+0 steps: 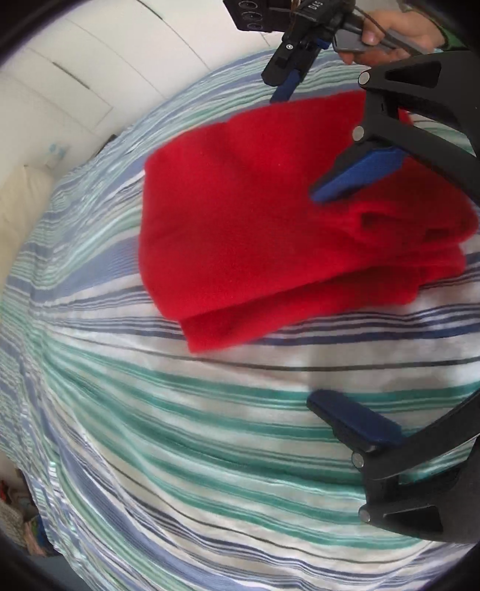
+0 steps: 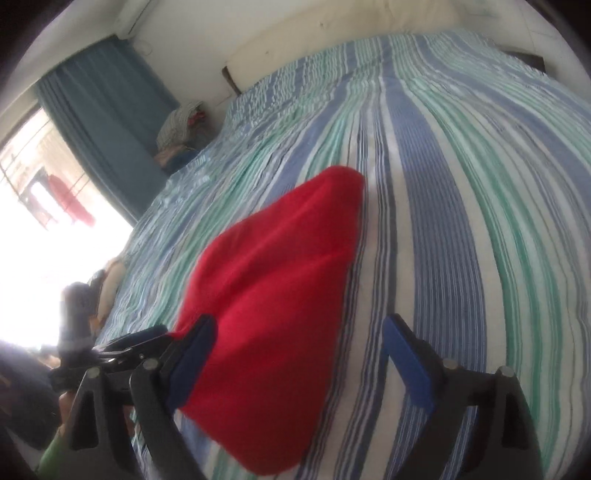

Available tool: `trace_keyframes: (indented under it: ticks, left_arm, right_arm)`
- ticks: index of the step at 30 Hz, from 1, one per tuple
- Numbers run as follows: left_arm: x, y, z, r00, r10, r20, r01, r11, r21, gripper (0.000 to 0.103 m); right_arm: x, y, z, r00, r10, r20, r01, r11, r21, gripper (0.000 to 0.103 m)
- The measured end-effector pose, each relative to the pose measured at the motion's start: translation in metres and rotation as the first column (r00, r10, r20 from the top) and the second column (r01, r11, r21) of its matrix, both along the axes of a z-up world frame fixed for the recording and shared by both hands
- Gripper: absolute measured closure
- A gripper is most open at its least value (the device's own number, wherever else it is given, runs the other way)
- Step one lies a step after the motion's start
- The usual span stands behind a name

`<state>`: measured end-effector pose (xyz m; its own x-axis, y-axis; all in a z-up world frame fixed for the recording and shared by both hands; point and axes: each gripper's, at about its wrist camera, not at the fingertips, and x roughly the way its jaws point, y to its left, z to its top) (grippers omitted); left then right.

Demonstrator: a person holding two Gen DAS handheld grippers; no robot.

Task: Fold small clothes

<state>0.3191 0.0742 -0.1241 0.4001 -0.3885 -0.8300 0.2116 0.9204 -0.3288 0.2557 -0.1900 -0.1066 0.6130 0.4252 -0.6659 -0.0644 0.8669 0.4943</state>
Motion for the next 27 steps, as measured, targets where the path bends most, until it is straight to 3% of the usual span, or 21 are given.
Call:
trace_keyframes:
  ticks: [3,4,5,6,7,8,10,13,17,19,21,23,24,25,26,27]
  left_arm:
    - [0.01,-0.009,-0.004,1.0,-0.009,-0.005,0.009,0.999,-0.032,0.005]
    - [0.011,-0.014,-0.005,1.0,-0.024,-0.01,0.024,0.998,-0.055,0.026]
    - [0.012,-0.02,-0.007,0.998,-0.051,-0.028,0.048,0.995,-0.083,0.067]
    - [0.015,-0.023,-0.007,0.998,-0.05,-0.049,0.045,0.995,-0.09,0.074]
    - [0.016,-0.023,-0.004,0.998,-0.03,-0.052,0.025,0.996,-0.088,0.079]
    - [0.016,-0.021,0.001,0.998,-0.018,-0.052,0.013,0.995,-0.098,0.082]
    - [0.014,-0.018,0.023,1.0,-0.014,-0.014,0.012,0.993,-0.117,0.083]
    - [0.008,-0.016,0.07,0.995,-0.031,0.093,0.042,0.992,-0.121,0.083]
    - [-0.002,-0.012,0.129,0.979,-0.049,0.198,0.083,0.983,-0.165,0.083]
    - [-0.007,-0.014,0.142,0.976,-0.062,0.208,0.099,0.98,-0.173,0.082]
    - [-0.009,-0.019,0.13,0.984,-0.079,0.161,0.103,0.984,-0.145,0.072]
    - [-0.016,-0.021,0.097,0.991,-0.082,0.103,0.088,0.994,-0.056,0.047]
    - [-0.025,-0.022,0.077,0.994,-0.073,0.081,0.072,0.997,0.018,0.043]
    - [-0.037,-0.021,0.059,0.996,-0.06,0.073,0.053,0.994,0.099,0.042]
    - [-0.051,-0.019,0.044,0.996,-0.047,0.074,0.035,0.986,0.164,0.042]
    - [-0.068,-0.014,0.033,0.996,-0.036,0.083,0.019,0.978,0.206,0.042]
  right_arm:
    - [0.033,-0.003,-0.034,0.995,0.026,-0.096,-0.015,0.994,0.112,0.013]
    - [0.039,0.0,-0.041,0.995,0.023,-0.096,-0.011,0.991,0.13,0.016]
    - [0.046,0.007,-0.046,0.996,0.039,-0.081,-0.027,0.988,0.154,0.022]
    - [0.052,0.016,-0.048,0.996,0.068,-0.064,-0.057,0.985,0.16,0.031]
    - [0.056,0.025,-0.047,0.995,0.077,-0.065,-0.068,0.99,0.12,0.063]
    - [0.058,0.033,-0.045,0.996,0.058,-0.073,-0.054,0.997,0.053,0.073]
    - [0.057,0.042,-0.028,0.999,0.025,-0.038,-0.025,1.0,-0.01,0.078]
    - [0.049,0.051,0.02,0.995,0.047,0.083,-0.043,0.998,-0.054,0.079]
    - [0.036,0.058,0.092,0.968,0.094,0.235,-0.073,0.993,-0.096,0.079]
    - [0.028,0.056,0.118,0.956,0.105,0.275,-0.082,0.992,-0.095,0.079]
    - [0.025,0.053,0.128,0.954,0.114,0.276,-0.089,0.991,-0.102,0.079]
    - [0.027,0.049,0.115,0.97,0.122,0.209,-0.102,0.99,-0.102,0.069]
    - [0.023,0.04,0.097,0.981,0.121,0.151,-0.106,0.989,-0.108,0.061]
    - [0.018,0.033,0.077,0.989,0.117,0.088,-0.105,0.986,-0.13,0.041]
    - [0.011,0.029,0.057,0.993,0.109,0.034,-0.102,0.98,-0.169,0.033]
    - [-0.001,0.02,0.038,0.995,0.095,-0.006,-0.094,0.972,-0.214,0.033]
